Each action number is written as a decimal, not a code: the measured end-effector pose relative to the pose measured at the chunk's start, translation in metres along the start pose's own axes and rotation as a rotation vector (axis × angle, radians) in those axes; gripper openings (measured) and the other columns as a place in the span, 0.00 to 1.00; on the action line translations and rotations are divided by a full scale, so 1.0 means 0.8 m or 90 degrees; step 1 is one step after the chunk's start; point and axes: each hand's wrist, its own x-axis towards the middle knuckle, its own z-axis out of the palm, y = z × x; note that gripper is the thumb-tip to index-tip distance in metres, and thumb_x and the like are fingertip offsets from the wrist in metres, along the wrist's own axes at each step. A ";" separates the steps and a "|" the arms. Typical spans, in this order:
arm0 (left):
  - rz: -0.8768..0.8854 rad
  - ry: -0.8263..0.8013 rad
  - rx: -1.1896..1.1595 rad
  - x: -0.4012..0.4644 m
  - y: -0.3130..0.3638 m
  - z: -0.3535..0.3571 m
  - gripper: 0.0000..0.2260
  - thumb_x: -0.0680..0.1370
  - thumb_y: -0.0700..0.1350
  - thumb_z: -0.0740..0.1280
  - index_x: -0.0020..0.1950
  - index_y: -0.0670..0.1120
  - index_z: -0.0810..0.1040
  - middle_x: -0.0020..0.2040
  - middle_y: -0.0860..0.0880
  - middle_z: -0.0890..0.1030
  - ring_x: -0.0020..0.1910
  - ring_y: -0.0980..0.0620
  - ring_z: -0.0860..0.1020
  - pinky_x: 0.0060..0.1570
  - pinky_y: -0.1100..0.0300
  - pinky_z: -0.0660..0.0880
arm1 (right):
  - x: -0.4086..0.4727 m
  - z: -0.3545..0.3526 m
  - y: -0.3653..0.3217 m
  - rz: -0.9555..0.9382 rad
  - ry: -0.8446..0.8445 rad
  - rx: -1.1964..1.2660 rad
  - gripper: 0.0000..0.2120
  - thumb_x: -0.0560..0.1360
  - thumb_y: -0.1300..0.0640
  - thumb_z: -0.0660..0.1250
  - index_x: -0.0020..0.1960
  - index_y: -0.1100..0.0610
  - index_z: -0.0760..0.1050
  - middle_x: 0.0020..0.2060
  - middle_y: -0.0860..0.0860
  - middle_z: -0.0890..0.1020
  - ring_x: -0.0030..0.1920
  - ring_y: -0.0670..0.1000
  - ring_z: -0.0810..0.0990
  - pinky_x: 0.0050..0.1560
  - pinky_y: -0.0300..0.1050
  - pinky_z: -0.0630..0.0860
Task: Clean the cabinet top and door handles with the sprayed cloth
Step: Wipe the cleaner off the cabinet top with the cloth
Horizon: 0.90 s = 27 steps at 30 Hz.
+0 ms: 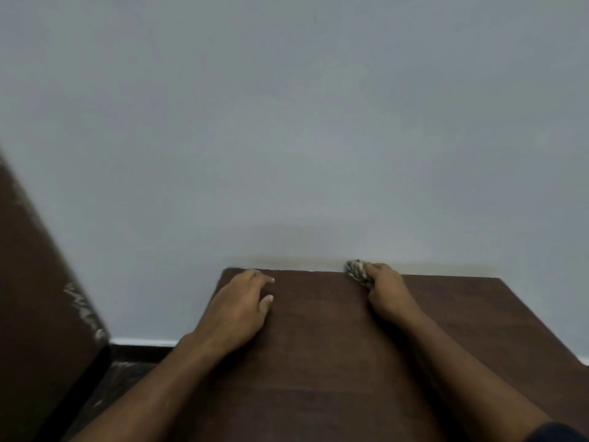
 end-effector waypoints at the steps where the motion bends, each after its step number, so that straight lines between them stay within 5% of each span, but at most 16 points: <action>1: -0.022 0.019 -0.003 -0.007 -0.015 -0.006 0.16 0.81 0.51 0.63 0.69 0.52 0.73 0.67 0.54 0.73 0.67 0.55 0.71 0.66 0.58 0.69 | 0.004 0.019 -0.035 -0.035 -0.016 0.004 0.26 0.72 0.66 0.63 0.70 0.55 0.73 0.65 0.58 0.76 0.65 0.60 0.74 0.69 0.47 0.69; 7: -0.156 0.096 -0.069 -0.041 -0.070 -0.014 0.17 0.81 0.47 0.64 0.70 0.49 0.73 0.68 0.51 0.74 0.68 0.51 0.71 0.67 0.55 0.69 | 0.001 0.115 -0.222 -0.184 -0.070 0.006 0.23 0.78 0.62 0.59 0.73 0.56 0.68 0.70 0.57 0.72 0.71 0.59 0.68 0.73 0.50 0.62; 11: -0.191 0.135 -0.110 -0.057 -0.078 -0.011 0.17 0.81 0.44 0.63 0.70 0.48 0.73 0.67 0.49 0.75 0.66 0.50 0.72 0.63 0.59 0.67 | -0.019 0.136 -0.269 -0.296 -0.136 0.048 0.25 0.79 0.61 0.60 0.76 0.55 0.64 0.75 0.58 0.66 0.76 0.58 0.60 0.78 0.49 0.52; 14: -0.196 0.129 -0.123 -0.065 -0.085 -0.013 0.18 0.81 0.44 0.63 0.71 0.47 0.72 0.69 0.49 0.74 0.66 0.50 0.73 0.64 0.58 0.69 | -0.025 0.109 -0.238 -0.339 -0.129 0.084 0.26 0.75 0.68 0.62 0.72 0.56 0.71 0.71 0.56 0.73 0.73 0.55 0.67 0.75 0.44 0.58; 18: -0.240 0.121 -0.151 -0.071 -0.090 -0.019 0.18 0.82 0.43 0.61 0.73 0.46 0.72 0.71 0.49 0.74 0.67 0.50 0.74 0.68 0.52 0.71 | 0.001 0.085 -0.178 -0.228 -0.109 0.015 0.30 0.73 0.69 0.61 0.75 0.57 0.67 0.73 0.57 0.70 0.72 0.57 0.67 0.74 0.44 0.59; 23: -0.339 0.148 -0.273 -0.070 -0.084 -0.030 0.17 0.83 0.44 0.60 0.71 0.45 0.75 0.68 0.47 0.78 0.66 0.48 0.75 0.66 0.55 0.70 | 0.000 0.114 -0.221 -0.264 -0.133 0.005 0.28 0.74 0.66 0.62 0.73 0.57 0.69 0.69 0.58 0.74 0.68 0.60 0.72 0.71 0.49 0.67; 27: -0.383 0.149 -0.327 -0.079 -0.080 -0.035 0.14 0.84 0.50 0.59 0.61 0.46 0.79 0.53 0.48 0.82 0.55 0.46 0.79 0.55 0.55 0.72 | 0.023 0.139 -0.254 -0.301 -0.127 0.037 0.23 0.74 0.63 0.63 0.68 0.53 0.75 0.64 0.57 0.79 0.63 0.60 0.78 0.66 0.52 0.74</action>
